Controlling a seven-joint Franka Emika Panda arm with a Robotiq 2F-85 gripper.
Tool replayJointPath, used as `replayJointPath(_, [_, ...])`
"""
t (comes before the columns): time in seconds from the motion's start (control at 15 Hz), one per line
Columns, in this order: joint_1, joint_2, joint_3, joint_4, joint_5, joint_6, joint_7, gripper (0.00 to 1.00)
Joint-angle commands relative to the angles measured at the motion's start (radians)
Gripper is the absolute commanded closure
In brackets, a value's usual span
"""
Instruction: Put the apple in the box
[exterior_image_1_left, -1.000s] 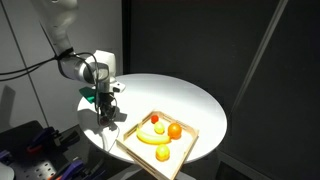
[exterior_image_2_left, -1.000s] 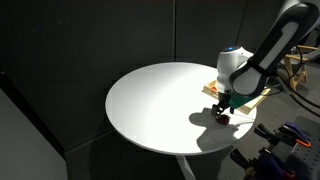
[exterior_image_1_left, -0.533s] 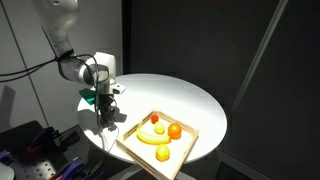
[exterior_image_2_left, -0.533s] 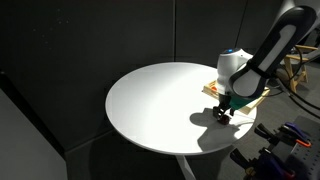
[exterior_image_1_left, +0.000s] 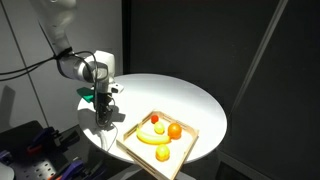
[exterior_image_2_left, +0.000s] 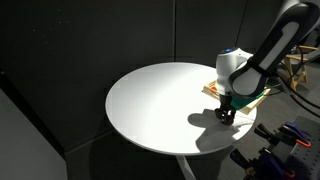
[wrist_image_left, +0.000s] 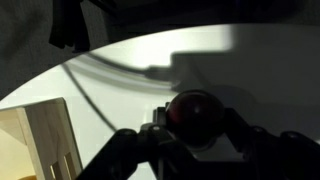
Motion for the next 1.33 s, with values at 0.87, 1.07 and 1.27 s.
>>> replayJointPath(0.87, [-0.109,-0.36,0.072,0.011,0.043,-0.231,-0.008,0.66])
replayJointPath(1.07, [-0.155,-0.374,0.062,0.026,0.037,-0.228,0.024,0.66])
replayJointPath(1.27, [-0.2,-0.375,0.05,0.048,0.041,-0.236,0.043,0.66])
